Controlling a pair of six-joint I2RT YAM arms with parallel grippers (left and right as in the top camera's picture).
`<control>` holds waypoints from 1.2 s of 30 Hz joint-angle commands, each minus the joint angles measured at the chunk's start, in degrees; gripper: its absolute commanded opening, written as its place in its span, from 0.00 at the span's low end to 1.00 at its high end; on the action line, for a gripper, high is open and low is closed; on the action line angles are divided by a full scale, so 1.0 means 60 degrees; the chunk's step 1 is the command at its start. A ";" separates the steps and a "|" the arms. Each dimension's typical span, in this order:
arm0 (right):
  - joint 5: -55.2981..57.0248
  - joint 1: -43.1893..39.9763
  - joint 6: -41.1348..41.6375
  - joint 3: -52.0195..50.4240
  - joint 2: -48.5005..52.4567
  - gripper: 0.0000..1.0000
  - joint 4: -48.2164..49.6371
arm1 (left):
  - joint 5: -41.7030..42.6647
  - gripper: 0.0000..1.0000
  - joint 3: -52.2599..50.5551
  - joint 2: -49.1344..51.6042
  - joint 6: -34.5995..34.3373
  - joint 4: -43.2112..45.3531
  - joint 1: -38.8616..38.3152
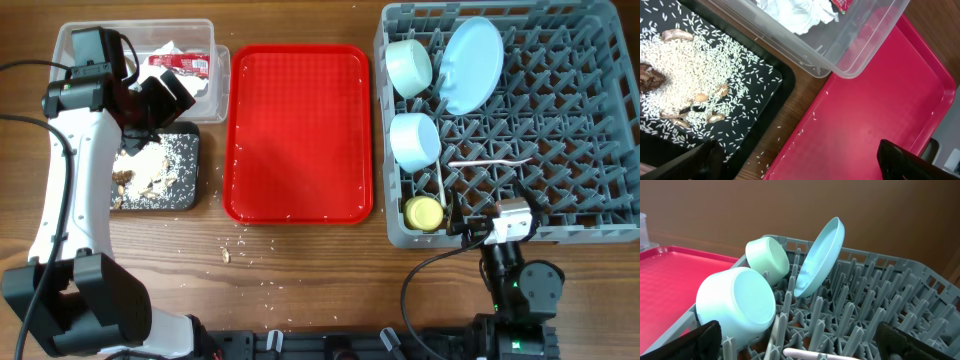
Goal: Sort waste into correct bins and load items into the dishwasher rack
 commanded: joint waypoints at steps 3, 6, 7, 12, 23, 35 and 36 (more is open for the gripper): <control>0.0157 -0.0004 -0.0117 -0.0015 0.0036 1.00 0.0051 | 0.0062 1.00 0.0113 -0.0550 0.0011 0.0364 -0.0022; 0.0157 -0.0004 -0.0120 -0.0015 0.0036 1.00 0.0051 | -0.1450 1.00 -0.0335 -0.1559 0.0382 0.1898 -0.0222; 0.0157 -0.0004 -0.0117 -0.0015 0.0036 1.00 0.0051 | -0.1894 1.00 -0.0918 -0.2149 0.1279 0.2969 -0.0339; 0.0157 -0.0004 -0.0120 -0.0015 0.0036 1.00 0.0051 | -0.2131 1.00 -0.4896 -0.5155 0.3311 0.7872 -0.0692; 0.0157 -0.0004 -0.0120 -0.0015 0.0036 1.00 0.0051 | -0.1759 1.00 -1.1544 -1.1063 0.3661 1.1038 -0.0692; 0.0157 -0.0004 -0.0120 -0.0015 0.0036 1.00 0.0051 | -0.1796 1.00 -1.3522 -1.4852 0.3472 0.9832 -0.0692; 0.0157 -0.0004 -0.0117 -0.0015 0.0036 1.00 0.0051 | -0.1781 1.00 -1.3664 -1.5030 0.3391 0.9817 -0.0692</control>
